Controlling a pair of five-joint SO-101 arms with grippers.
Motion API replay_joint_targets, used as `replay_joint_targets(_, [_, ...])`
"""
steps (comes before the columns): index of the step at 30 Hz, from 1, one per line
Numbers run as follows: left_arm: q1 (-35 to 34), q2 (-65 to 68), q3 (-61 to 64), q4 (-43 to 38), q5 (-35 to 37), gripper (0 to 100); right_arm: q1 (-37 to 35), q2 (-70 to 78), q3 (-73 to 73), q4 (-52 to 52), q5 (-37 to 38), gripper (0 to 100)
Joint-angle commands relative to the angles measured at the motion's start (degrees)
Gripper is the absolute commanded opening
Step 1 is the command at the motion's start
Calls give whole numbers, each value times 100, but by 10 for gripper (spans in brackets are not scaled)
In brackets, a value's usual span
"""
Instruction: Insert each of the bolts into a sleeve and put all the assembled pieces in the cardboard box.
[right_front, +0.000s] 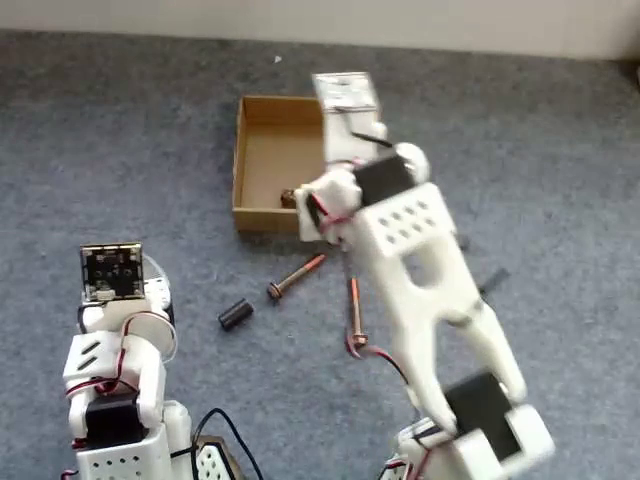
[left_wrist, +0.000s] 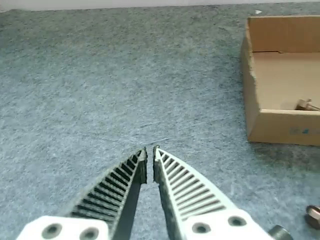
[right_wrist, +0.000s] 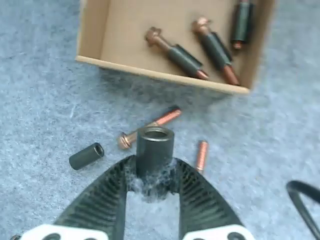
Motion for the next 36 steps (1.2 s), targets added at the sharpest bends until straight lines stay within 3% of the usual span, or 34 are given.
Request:
replay_joint_targets(1, [541, -22, -92, -9, 44, 53, 708, -1578, 910, -295, 44, 4])
replay_joint_targets(7, [1675, 40, -453, 193, -774, 104, 1815, -3002, 2941, -1763, 26, 4])
replay_joint_targets(13, [2712, 48, -734, 457, -1160, 116, 2686, -4057, 4919, -3582, -905, 4])
replay_joint_targets(21, [3662, 382, -752, 492, -1442, 163, 3257, -4778, 5947, -4505, -1451, 4])
replay_joint_targets(27, [3767, 2114, -1710, 220, -1319, 164, 3662, -4840, 5991, -4620, -1670, 4])
replay_joint_targets(36, [4523, 5358, -3477, 193, -18, 169, 3688, -4831, 6000, -4620, -1662, 4])
